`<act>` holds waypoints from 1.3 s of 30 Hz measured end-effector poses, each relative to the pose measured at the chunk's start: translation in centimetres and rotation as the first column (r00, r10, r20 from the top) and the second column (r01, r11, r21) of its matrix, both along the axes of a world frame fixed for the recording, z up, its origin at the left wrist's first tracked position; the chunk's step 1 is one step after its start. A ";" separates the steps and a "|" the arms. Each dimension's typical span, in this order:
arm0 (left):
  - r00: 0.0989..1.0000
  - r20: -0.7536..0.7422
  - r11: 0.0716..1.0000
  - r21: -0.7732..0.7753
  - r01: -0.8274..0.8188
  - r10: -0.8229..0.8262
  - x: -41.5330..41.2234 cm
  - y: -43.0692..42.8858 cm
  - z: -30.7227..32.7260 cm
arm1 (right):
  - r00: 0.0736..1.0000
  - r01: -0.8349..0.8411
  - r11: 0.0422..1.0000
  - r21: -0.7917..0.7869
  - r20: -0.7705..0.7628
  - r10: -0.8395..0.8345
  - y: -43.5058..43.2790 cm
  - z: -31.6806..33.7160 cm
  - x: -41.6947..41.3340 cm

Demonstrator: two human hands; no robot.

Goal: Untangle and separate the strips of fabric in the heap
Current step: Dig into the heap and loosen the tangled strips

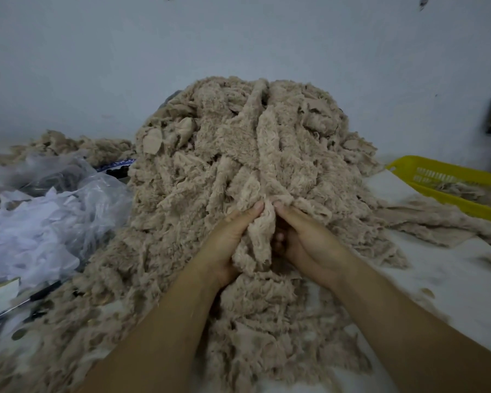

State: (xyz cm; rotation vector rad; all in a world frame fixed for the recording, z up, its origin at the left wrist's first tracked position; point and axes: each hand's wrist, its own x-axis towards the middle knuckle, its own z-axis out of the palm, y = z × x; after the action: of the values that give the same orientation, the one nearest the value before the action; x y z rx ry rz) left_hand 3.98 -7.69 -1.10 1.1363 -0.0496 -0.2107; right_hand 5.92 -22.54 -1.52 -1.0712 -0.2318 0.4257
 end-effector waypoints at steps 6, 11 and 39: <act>0.999 -0.048 0.995 -0.096 0.020 -0.025 0.1 0.1 0.1 | 0.931 0.159 0.830 -0.534 0.361 0.054 0.5 -0.8 0.1; 0.997 -0.015 0.949 -0.304 -0.080 0.079 0.5 1.7 0.5 | 0.811 0.361 0.614 -0.702 0.561 0.164 -0.4 -1.1 0.2; 0.867 0.490 0.691 0.595 -0.411 0.094 0.1 -0.6 -0.8 | 0.646 0.609 0.687 -0.396 0.750 -0.140 0.4 0.2 -0.3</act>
State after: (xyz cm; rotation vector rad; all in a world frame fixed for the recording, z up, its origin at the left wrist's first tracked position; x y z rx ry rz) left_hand 4.09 -8.31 -1.86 1.9133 -0.2102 0.3221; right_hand 5.57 -22.13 -1.32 -1.8896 -0.5039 -0.3782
